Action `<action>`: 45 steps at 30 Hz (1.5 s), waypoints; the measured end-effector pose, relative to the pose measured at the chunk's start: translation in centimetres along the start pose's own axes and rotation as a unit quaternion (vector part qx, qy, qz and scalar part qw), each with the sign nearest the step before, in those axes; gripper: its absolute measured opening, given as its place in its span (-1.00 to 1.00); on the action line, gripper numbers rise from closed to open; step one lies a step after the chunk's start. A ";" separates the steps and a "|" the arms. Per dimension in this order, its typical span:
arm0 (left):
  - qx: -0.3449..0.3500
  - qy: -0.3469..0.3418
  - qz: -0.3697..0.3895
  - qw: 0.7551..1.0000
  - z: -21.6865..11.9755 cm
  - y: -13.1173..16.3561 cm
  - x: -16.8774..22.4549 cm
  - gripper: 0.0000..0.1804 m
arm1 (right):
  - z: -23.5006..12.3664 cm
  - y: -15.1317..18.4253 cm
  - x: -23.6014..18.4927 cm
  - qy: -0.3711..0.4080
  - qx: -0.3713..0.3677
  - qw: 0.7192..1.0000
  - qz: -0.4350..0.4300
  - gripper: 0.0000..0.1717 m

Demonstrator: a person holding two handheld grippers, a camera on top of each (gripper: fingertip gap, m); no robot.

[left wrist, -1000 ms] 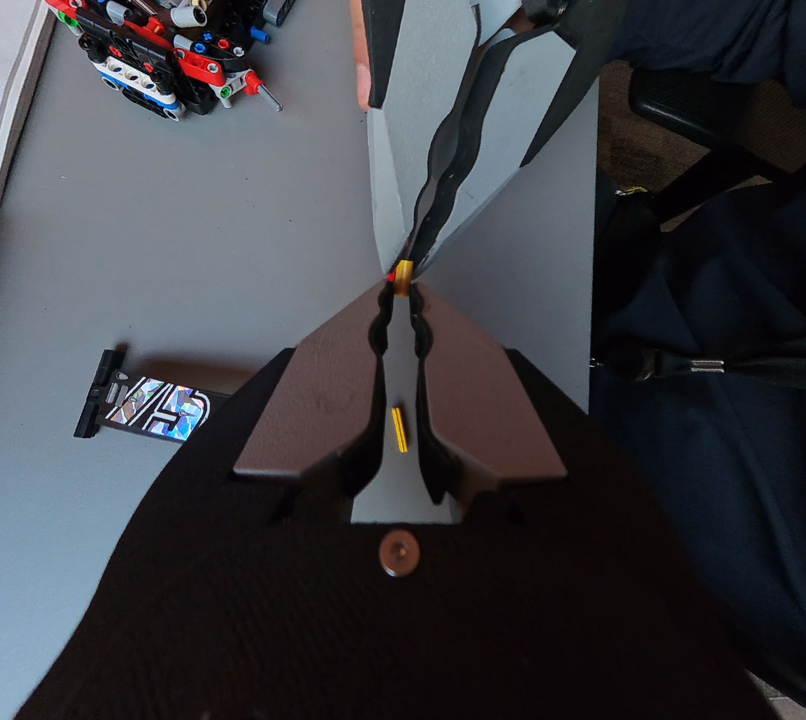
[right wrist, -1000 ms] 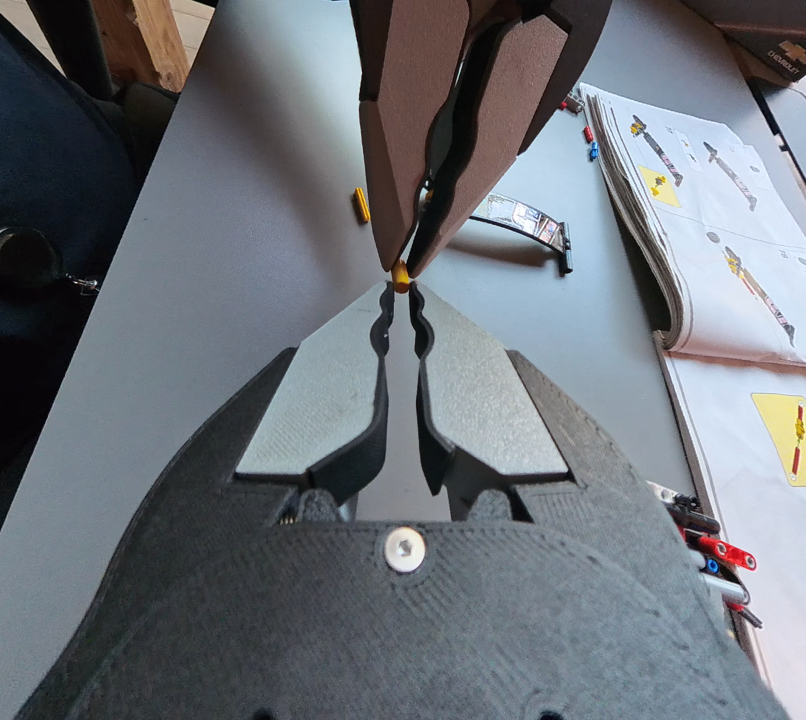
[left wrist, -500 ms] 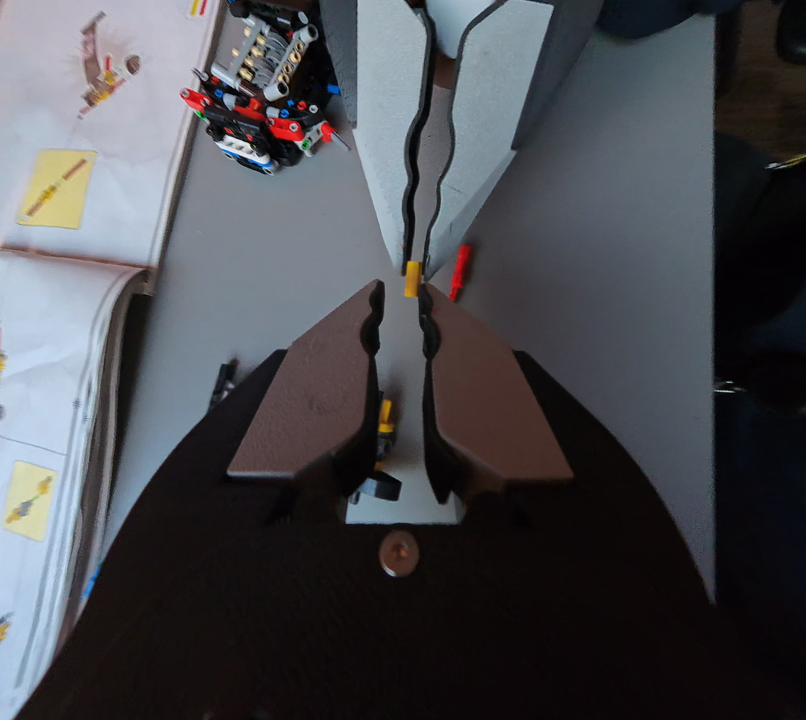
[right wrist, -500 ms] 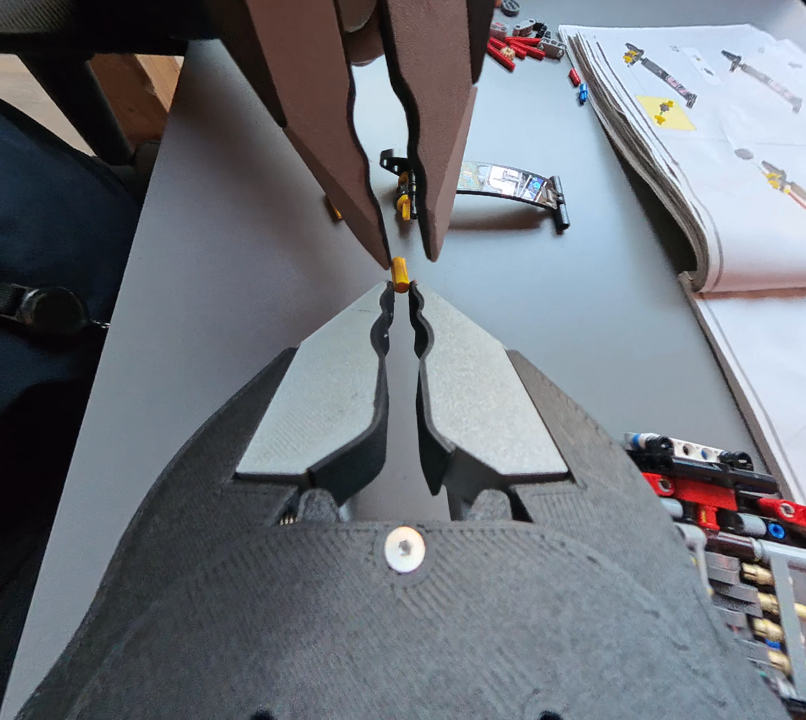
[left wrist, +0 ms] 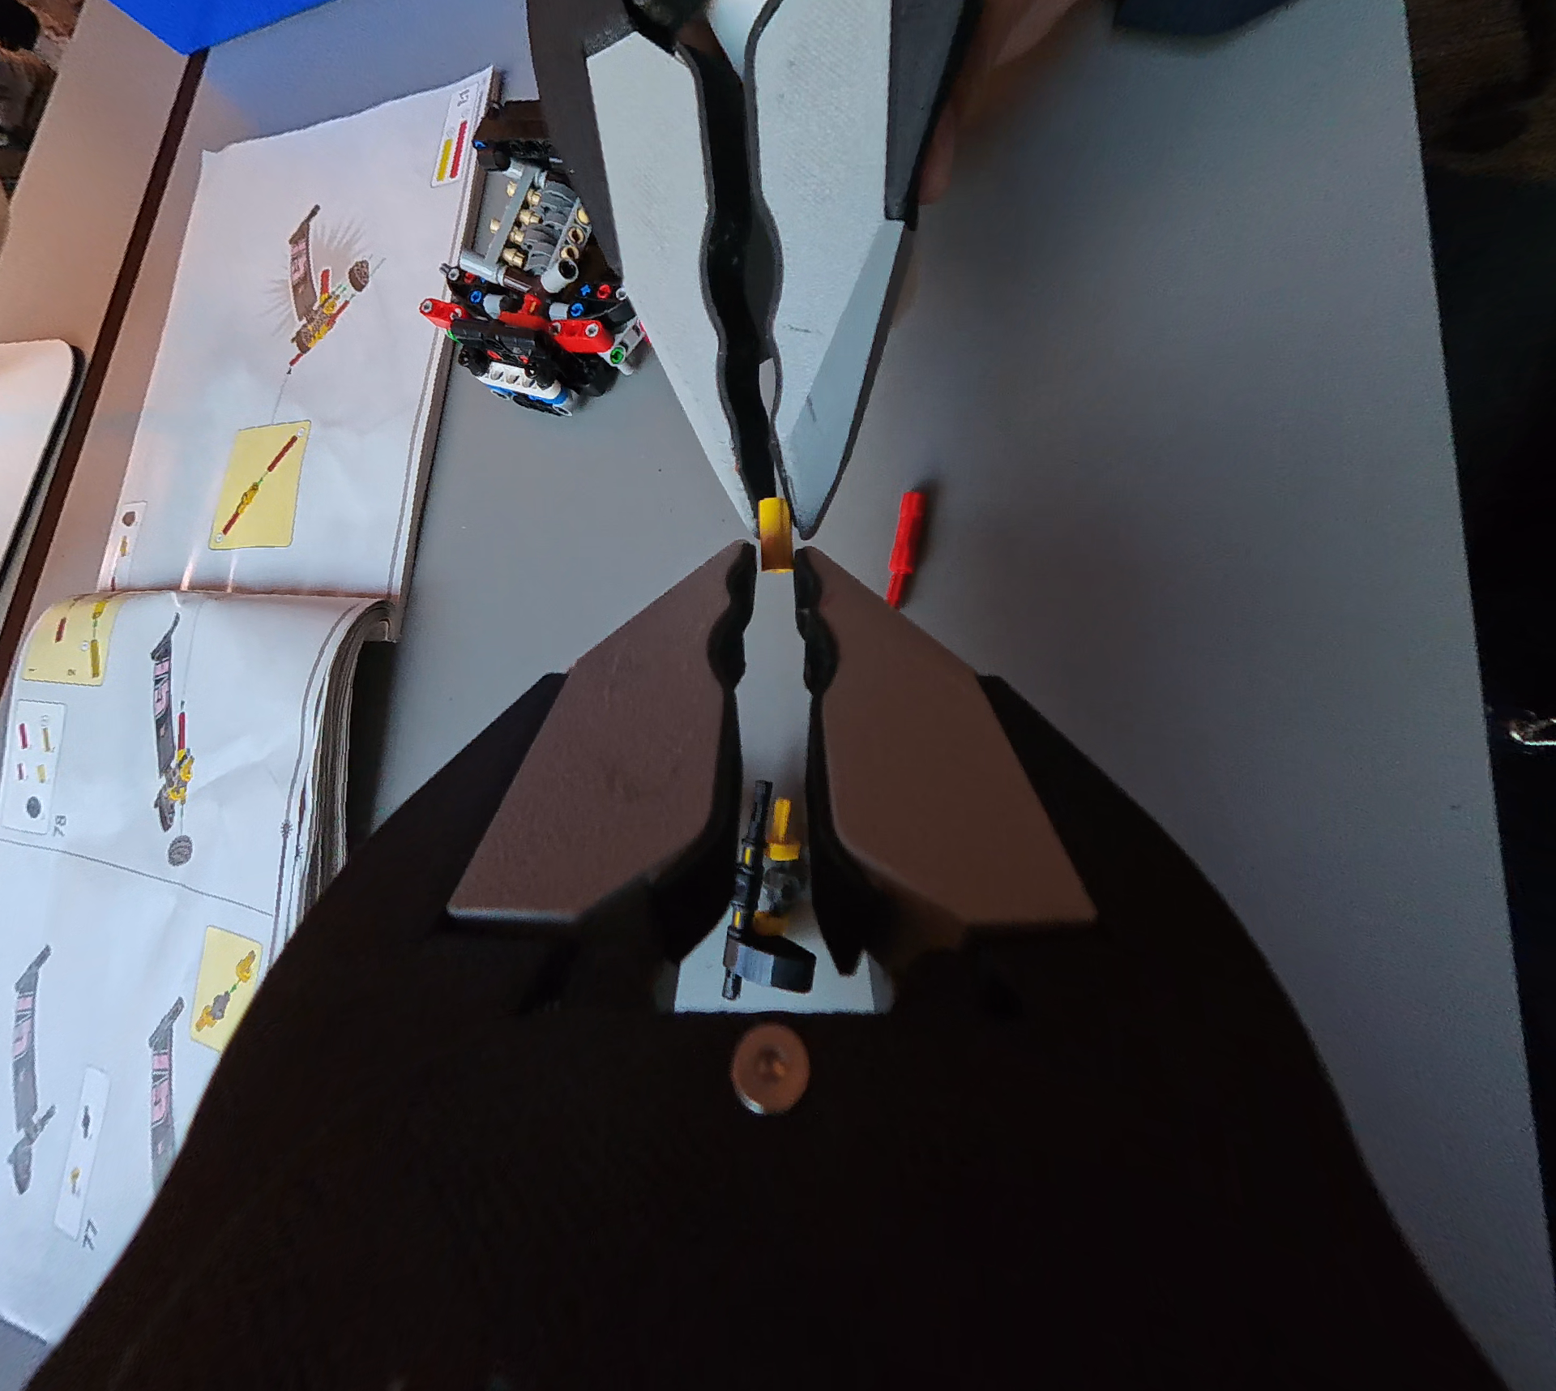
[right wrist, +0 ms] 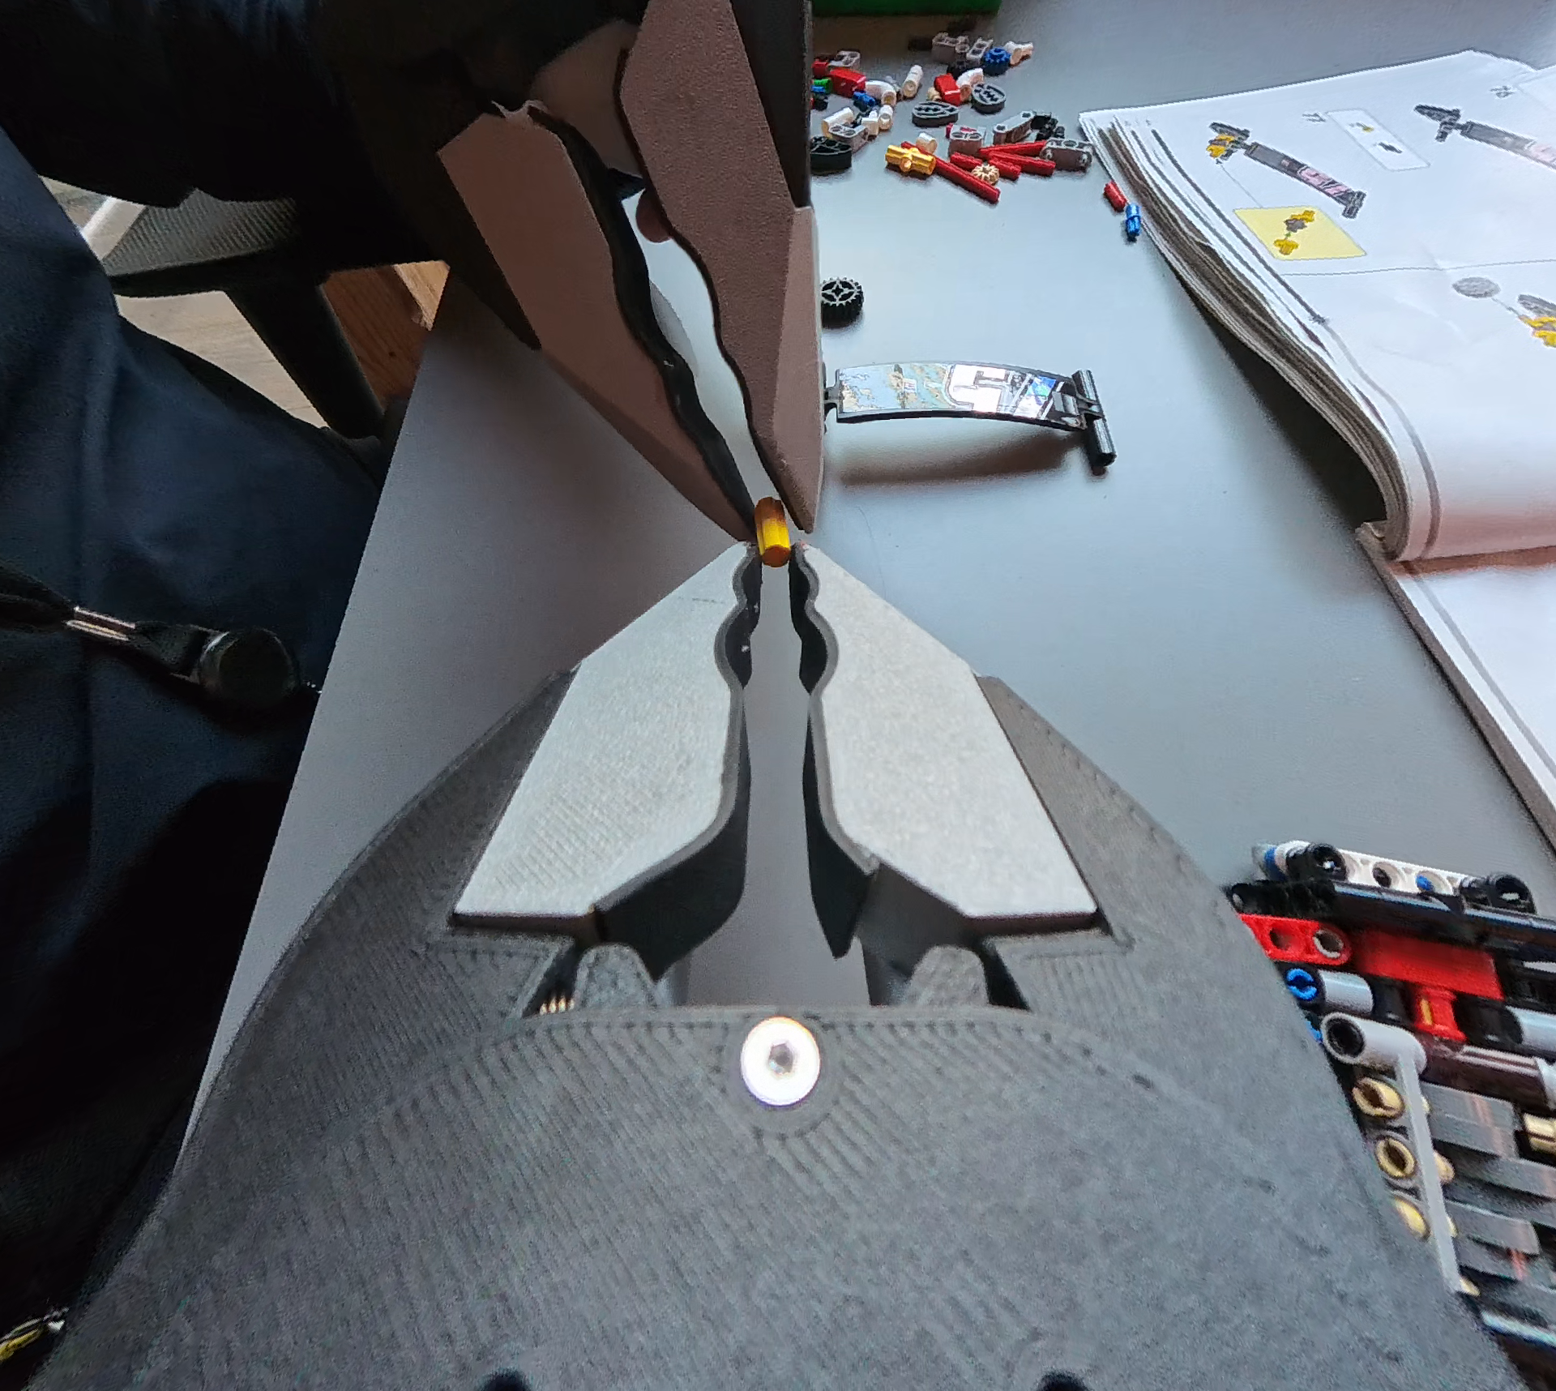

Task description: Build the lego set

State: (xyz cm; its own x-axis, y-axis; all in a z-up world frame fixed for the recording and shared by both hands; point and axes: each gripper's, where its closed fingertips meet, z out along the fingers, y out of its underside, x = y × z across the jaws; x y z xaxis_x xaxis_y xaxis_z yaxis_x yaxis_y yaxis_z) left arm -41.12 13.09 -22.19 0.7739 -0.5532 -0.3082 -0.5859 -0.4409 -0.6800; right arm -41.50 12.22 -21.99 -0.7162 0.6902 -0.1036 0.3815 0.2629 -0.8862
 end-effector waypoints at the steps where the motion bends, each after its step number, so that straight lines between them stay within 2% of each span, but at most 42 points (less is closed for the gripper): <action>1: 0.001 0.000 -0.003 1.000 0.0 0.0 0.0 -0.93 | 0.0 0.0 0.0 0.001 0.000 1.000 -0.001 -0.96; 11: 0.018 0.010 -0.022 1.000 -0.1 -0.3 0.1 -0.95 | -0.1 0.0 -0.1 -0.005 0.003 1.000 0.001 -0.95; 13: -0.009 0.022 -0.028 0.999 0.0 0.7 0.4 -0.95 | 0.2 0.5 -0.1 0.000 -0.016 1.000 -0.006 -0.95; 18: -0.100 0.072 -0.030 0.992 0.2 4.0 1.9 -0.95 | 0.1 2.7 0.2 0.021 -0.080 0.996 -0.033 -0.78; 22: -0.119 0.079 -0.013 0.990 0.4 4.4 2.5 -0.95 | -0.2 3.0 -1.3 -0.012 -0.085 0.995 -0.049 -0.79; 27: -0.140 0.088 -0.001 0.986 1.0 5.0 3.1 -0.95 | 0.6 5.3 -1.6 -0.018 -0.147 0.987 -0.058 -0.80; 30: -0.136 0.093 -0.001 0.986 1.3 5.0 3.2 -0.95 | 1.1 5.7 -1.3 -0.004 -0.159 0.985 -0.070 -0.95; 45: -0.100 0.126 -0.026 0.987 1.5 4.6 3.4 -0.95 | 1.4 5.5 -1.3 -0.006 -0.149 0.986 -0.078 -0.96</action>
State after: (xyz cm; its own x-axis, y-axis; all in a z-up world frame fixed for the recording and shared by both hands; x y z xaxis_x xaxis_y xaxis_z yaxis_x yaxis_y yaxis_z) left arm -40.86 10.22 -27.38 0.7351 -0.6727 -0.0837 -0.6013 -0.5900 -0.5388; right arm -39.30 11.85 -27.34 -0.7860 0.6180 0.0176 0.4186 0.5529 -0.7205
